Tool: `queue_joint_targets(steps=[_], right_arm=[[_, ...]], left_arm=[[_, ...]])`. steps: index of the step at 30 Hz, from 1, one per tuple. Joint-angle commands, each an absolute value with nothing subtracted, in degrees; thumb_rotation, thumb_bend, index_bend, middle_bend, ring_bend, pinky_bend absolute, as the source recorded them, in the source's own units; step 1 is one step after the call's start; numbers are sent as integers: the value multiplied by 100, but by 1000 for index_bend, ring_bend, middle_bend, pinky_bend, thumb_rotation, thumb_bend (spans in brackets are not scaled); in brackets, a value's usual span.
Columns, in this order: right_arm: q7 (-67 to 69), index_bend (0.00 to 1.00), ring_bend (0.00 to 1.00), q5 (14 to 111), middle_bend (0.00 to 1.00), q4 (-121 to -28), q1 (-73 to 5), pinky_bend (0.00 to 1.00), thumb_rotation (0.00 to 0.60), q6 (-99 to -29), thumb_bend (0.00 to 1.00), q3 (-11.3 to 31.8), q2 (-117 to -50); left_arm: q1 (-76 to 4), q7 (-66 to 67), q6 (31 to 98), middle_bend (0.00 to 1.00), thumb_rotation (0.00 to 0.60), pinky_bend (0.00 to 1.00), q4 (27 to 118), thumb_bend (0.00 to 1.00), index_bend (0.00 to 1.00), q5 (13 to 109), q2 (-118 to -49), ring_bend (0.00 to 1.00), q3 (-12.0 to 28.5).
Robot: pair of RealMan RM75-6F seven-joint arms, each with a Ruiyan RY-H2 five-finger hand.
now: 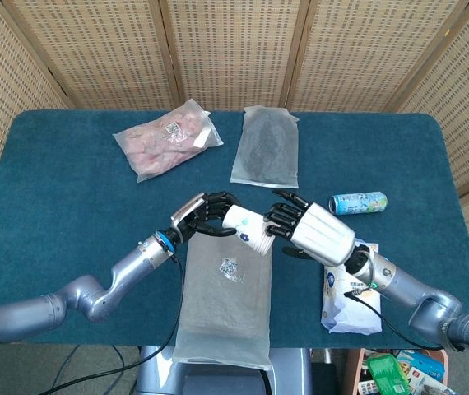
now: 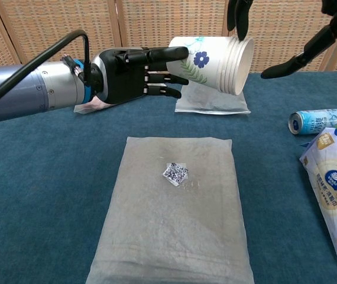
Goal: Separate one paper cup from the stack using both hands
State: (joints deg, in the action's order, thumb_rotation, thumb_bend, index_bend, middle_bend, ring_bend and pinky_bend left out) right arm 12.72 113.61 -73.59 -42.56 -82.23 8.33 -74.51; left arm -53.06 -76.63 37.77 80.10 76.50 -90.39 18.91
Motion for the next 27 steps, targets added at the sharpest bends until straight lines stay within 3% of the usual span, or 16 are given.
queue_joint_targets(steps=[1,12,27], right_arm=[[1228,520,380,11345,491,-7327,-4281,243,600,-8258,271,808,-7504],[1217,529,388,11261,499,-7184,-4350,244,600,-8452,278,708,-7627],[1141,545,401,11164,517,-7097,-4508,247,600,-8492,370,636,-7842]], left_arm=[[-5304,-7624,3781,496,600,477,8027,161,478,7642,-9050,441,1888],[-5277,-7601,3766,495,600,477,7990,161,478,7604,-9124,441,1891],[-5269,-7731,3700,495,600,477,7940,161,478,7629,-9174,441,1922]])
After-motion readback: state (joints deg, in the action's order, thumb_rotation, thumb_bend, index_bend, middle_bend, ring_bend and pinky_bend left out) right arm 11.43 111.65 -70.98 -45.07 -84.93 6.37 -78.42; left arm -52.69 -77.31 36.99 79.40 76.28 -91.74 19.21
